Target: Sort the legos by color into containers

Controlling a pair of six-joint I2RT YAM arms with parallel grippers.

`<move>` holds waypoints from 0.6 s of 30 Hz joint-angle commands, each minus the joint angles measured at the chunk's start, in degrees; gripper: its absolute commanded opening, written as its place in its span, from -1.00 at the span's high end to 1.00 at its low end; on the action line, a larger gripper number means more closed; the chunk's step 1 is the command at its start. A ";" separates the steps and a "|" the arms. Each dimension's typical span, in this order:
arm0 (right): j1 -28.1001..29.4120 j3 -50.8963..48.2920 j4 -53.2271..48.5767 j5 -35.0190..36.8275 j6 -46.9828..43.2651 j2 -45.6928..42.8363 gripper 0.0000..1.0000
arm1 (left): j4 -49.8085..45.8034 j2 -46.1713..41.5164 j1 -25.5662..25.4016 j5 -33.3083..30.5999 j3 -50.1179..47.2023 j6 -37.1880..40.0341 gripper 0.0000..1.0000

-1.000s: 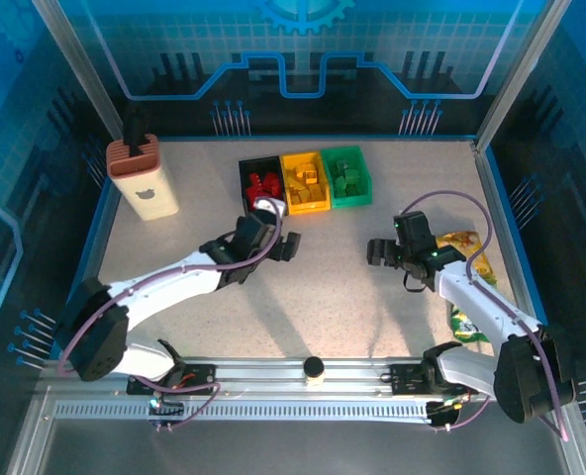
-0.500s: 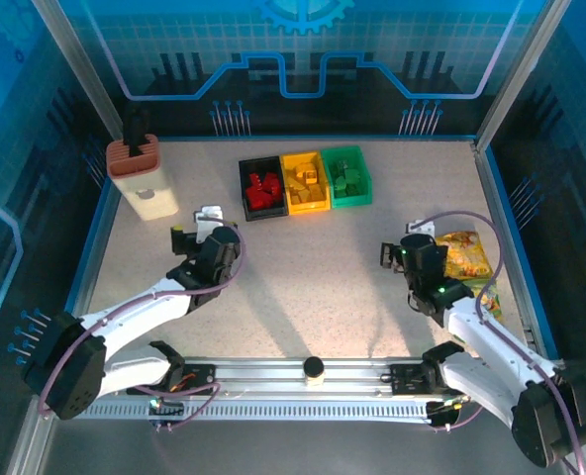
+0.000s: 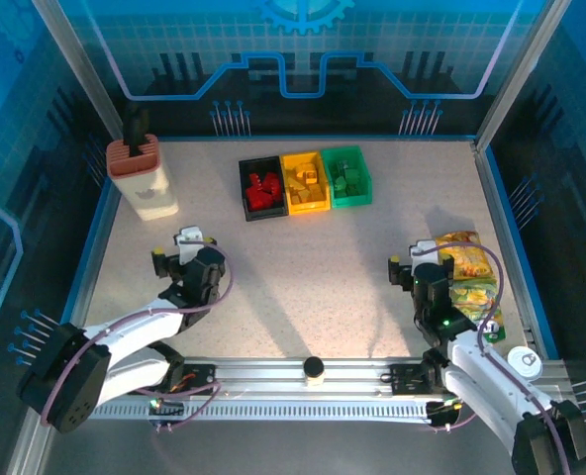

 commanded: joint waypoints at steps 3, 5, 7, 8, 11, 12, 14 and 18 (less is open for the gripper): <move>-4.47 0.38 19.83 -0.82 -1.40 10.74 -0.99 | 26.63 2.91 3.41 5.78 -6.29 5.38 -0.99; -5.17 1.02 27.27 -1.18 -2.17 17.30 -0.99 | 33.80 6.89 5.09 7.33 -6.51 7.60 -0.98; -5.30 1.31 37.14 -1.05 -3.91 24.61 -0.99 | 43.01 12.77 6.38 8.62 -6.40 12.03 -0.98; -5.38 1.08 43.35 -1.33 -4.92 28.62 -0.99 | 49.71 16.74 6.89 9.50 -6.58 14.75 -0.99; -7.57 -0.36 66.03 -4.87 -4.35 44.35 -0.99 | 56.39 25.34 9.91 16.75 -4.23 16.82 -0.99; -7.75 0.00 71.01 -7.18 -6.05 48.97 -0.99 | 58.65 28.76 12.71 23.18 -3.74 15.55 -0.98; -5.66 4.53 54.59 -10.35 -8.46 44.20 -0.99 | 51.61 27.26 12.76 25.33 -1.47 15.74 -0.98; -7.69 3.00 68.66 -12.86 -8.64 52.28 -0.99 | 57.51 28.16 13.55 30.43 -4.73 16.02 -0.99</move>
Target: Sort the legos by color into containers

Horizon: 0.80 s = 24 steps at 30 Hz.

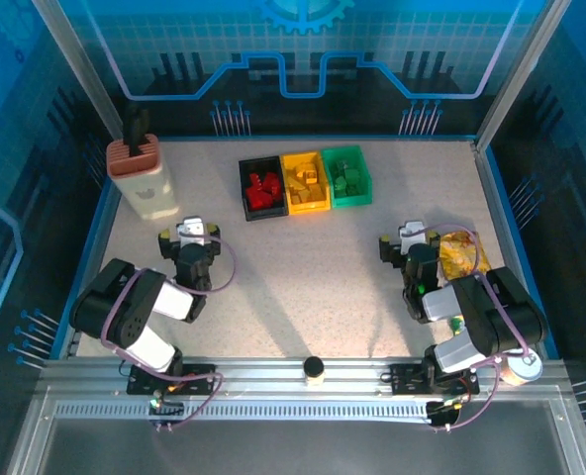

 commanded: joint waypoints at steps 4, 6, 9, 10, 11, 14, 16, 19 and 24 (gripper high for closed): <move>1.06 -0.56 15.89 -3.01 -4.45 5.03 -0.99 | 9.40 -0.11 0.55 18.17 -4.01 3.04 -0.98; 0.74 1.25 10.49 -2.07 -3.45 3.71 -0.99 | 9.40 0.53 2.40 19.92 -3.72 0.96 -0.98; -3.18 9.66 -9.22 -3.54 1.85 1.37 -0.99 | -1.39 0.80 7.46 22.47 2.42 -3.49 -0.98; -5.95 9.74 -11.14 -8.18 3.93 0.42 -0.99 | -15.22 -1.65 9.47 22.87 7.11 -6.88 -0.99; -6.89 9.27 -10.08 -9.01 4.60 0.54 -0.99 | -18.96 -2.00 12.70 27.74 9.12 -9.05 -0.98; -4.83 9.53 -9.47 -5.76 2.96 1.11 -0.99 | -16.81 -1.69 13.34 28.23 8.25 -9.62 -0.98; -4.75 9.59 -9.77 -5.84 3.02 1.03 -0.99 | -17.01 -1.73 13.34 28.48 8.25 -9.52 -0.98; -4.86 9.61 -9.75 -5.88 2.99 1.07 -0.99 | -17.04 -1.70 13.41 28.67 8.30 -9.35 -0.99; -4.84 9.63 -9.73 -5.84 2.98 1.05 -0.99 | -17.10 -1.74 13.30 28.67 8.35 -9.35 -0.99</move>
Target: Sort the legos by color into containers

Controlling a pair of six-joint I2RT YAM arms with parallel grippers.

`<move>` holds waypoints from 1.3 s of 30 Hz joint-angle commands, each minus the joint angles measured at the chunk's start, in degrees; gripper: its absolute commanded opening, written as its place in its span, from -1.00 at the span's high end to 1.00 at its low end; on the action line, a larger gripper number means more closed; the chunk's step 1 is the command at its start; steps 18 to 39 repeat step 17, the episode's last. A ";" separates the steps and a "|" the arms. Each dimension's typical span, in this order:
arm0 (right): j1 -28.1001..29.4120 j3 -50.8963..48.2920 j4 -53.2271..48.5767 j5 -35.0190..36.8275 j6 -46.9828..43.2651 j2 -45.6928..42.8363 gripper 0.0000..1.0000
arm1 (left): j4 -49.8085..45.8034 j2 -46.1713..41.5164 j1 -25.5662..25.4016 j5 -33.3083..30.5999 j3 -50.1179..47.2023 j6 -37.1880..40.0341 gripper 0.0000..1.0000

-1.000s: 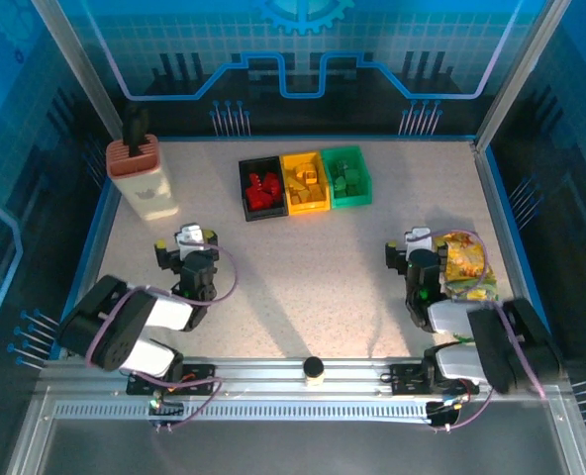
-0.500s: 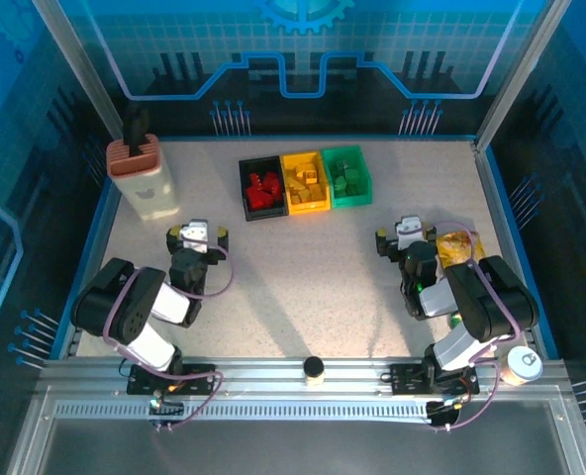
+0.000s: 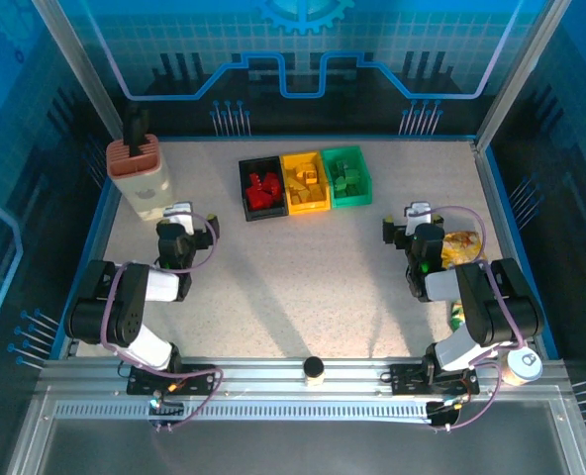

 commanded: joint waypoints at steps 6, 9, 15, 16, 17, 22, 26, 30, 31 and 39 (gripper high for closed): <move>0.24 0.23 -0.27 -0.40 0.78 -0.44 -0.99 | -2.55 -0.58 0.06 7.59 1.19 0.65 -0.98; 0.26 0.25 -0.21 -0.40 0.77 -0.46 -0.99 | -3.44 -0.63 0.41 8.63 1.60 0.39 -0.98; -0.11 0.49 -0.78 -1.36 1.10 -0.55 -0.99 | -3.00 -0.66 0.93 9.61 1.35 0.26 -0.98; -0.15 0.31 -0.58 -1.45 1.03 -0.51 -0.99 | -3.01 -0.69 0.93 9.60 1.37 0.22 -0.98; -0.16 0.37 -0.42 -1.38 0.94 -0.55 -0.99 | -3.01 -0.64 0.94 9.64 1.39 0.21 -0.99; -0.16 0.37 -0.42 -1.38 0.94 -0.55 -0.99 | -3.01 -0.64 0.94 9.64 1.39 0.21 -0.99; -0.16 0.37 -0.42 -1.38 0.94 -0.55 -0.99 | -3.01 -0.64 0.94 9.64 1.39 0.21 -0.99; -0.16 0.37 -0.42 -1.38 0.94 -0.55 -0.99 | -3.01 -0.64 0.94 9.64 1.39 0.21 -0.99; -0.16 0.37 -0.42 -1.38 0.94 -0.55 -0.99 | -3.01 -0.64 0.94 9.64 1.39 0.21 -0.99; -0.16 0.37 -0.42 -1.38 0.94 -0.55 -0.99 | -3.01 -0.64 0.94 9.64 1.39 0.21 -0.99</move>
